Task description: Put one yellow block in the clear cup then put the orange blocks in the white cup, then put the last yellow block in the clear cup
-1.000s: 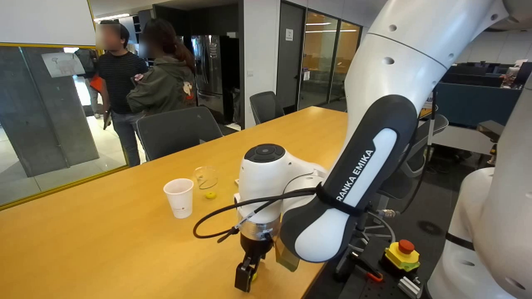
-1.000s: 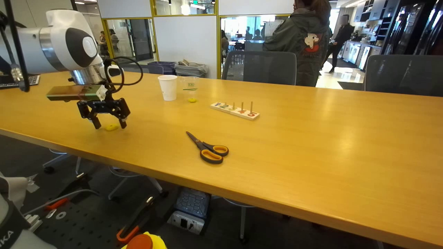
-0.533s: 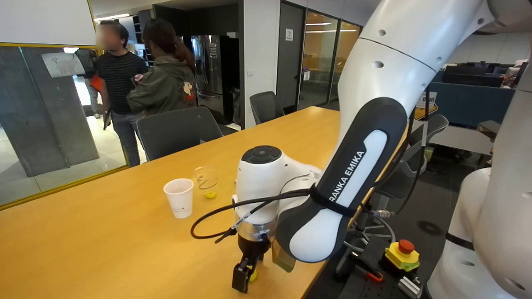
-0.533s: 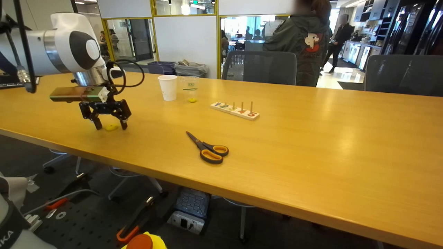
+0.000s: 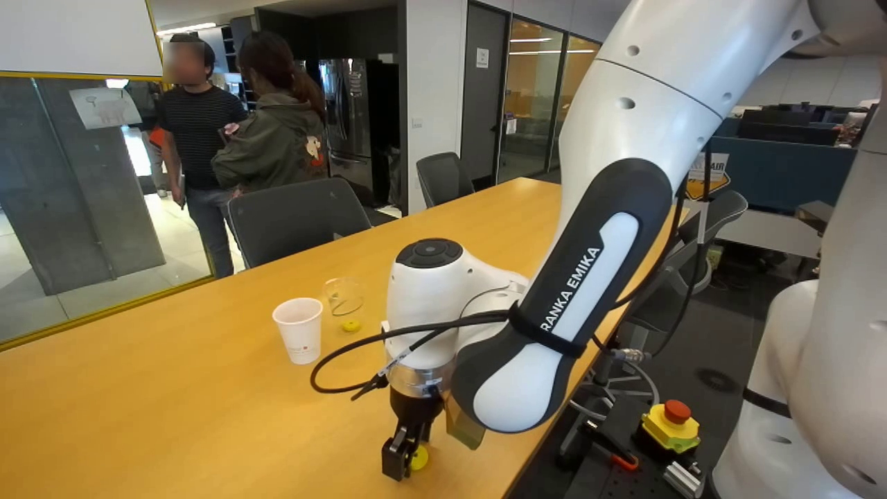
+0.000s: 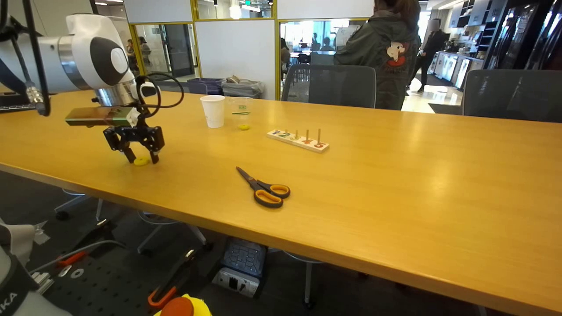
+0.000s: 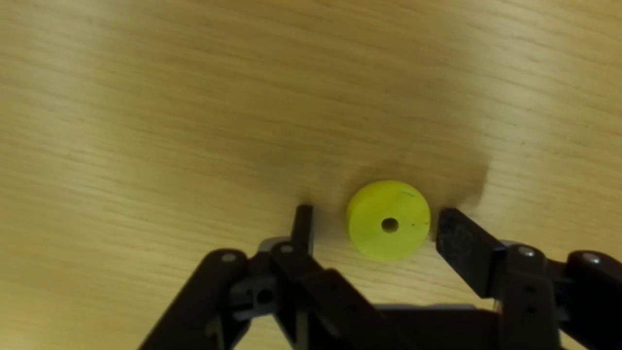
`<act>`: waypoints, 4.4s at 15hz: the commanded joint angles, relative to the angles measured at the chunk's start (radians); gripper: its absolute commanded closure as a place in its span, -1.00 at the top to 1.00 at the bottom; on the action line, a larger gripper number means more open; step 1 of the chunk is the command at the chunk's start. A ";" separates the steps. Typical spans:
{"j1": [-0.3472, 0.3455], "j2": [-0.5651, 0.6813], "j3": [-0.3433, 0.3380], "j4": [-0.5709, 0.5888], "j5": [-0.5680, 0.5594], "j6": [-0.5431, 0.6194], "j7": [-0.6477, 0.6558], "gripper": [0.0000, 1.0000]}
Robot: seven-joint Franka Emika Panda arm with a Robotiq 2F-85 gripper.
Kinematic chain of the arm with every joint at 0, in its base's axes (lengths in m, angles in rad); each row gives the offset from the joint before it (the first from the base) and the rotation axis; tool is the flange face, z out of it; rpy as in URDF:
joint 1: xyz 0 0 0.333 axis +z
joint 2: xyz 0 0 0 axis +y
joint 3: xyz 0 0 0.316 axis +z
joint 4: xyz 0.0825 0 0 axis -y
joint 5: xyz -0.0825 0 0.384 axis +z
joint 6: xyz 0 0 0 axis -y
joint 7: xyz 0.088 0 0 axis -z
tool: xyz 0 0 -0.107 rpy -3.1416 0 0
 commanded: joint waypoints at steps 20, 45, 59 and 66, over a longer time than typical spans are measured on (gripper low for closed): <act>-0.056 0.102 -0.165 0.591 -0.053 -0.371 -0.161 -0.52; -0.068 0.315 -0.253 0.904 -0.031 -0.427 -0.242 1.00; -0.074 -0.398 -0.213 0.288 0.212 -0.704 -0.583 1.00; -0.075 -0.757 -0.360 0.185 0.218 -1.061 -0.878 1.00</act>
